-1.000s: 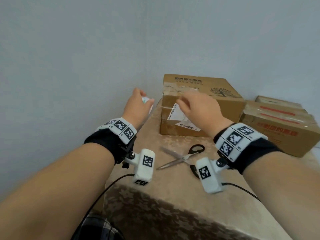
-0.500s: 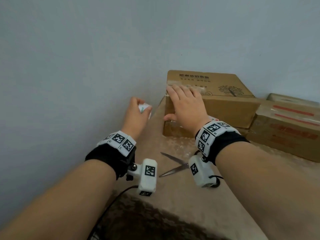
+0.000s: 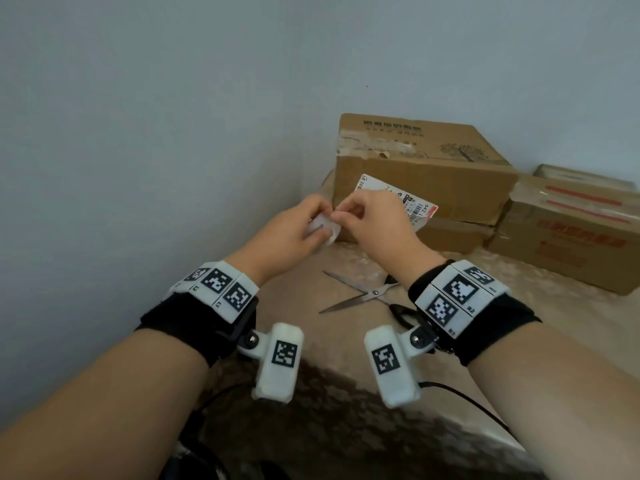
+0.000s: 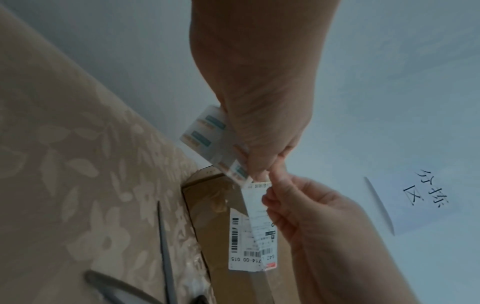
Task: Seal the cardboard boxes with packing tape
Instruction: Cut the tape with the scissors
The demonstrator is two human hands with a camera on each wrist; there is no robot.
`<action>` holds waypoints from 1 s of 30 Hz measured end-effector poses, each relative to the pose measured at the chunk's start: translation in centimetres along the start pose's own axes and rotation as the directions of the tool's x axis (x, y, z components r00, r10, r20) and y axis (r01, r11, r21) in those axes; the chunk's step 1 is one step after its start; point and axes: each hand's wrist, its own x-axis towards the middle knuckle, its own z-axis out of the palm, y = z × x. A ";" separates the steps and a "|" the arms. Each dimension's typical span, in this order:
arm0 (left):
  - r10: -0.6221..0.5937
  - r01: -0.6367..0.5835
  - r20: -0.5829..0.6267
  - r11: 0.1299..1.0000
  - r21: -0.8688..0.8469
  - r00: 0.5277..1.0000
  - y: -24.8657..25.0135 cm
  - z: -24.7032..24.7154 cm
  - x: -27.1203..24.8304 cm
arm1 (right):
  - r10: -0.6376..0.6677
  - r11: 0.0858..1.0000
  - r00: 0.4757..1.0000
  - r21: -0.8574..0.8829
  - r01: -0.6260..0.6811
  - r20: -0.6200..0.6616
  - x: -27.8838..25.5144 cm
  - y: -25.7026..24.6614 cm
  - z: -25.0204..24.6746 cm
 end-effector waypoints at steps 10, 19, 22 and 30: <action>0.029 -0.030 0.064 0.999 0.015 0.997 1.4 -0.7 0.5 | 0.112 0.947 0.988 0.290 -0.138 0.105 -0.2 -0.5 -1.1; -0.037 0.038 0.013 0.995 -0.094 0.999 4.1 -1.0 0.7 | 0.042 0.976 0.981 0.219 0.001 -0.190 0.0 -1.2 -1.9; -0.036 0.041 0.033 0.981 -0.192 0.999 4.7 -0.5 0.3 | 0.019 0.982 0.969 0.187 0.028 -0.247 0.0 -1.4 -2.0; -0.103 0.102 0.006 0.973 -0.209 0.995 4.4 -0.5 0.6 | 0.025 0.983 0.964 0.183 0.024 -0.265 -0.6 -0.8 -2.5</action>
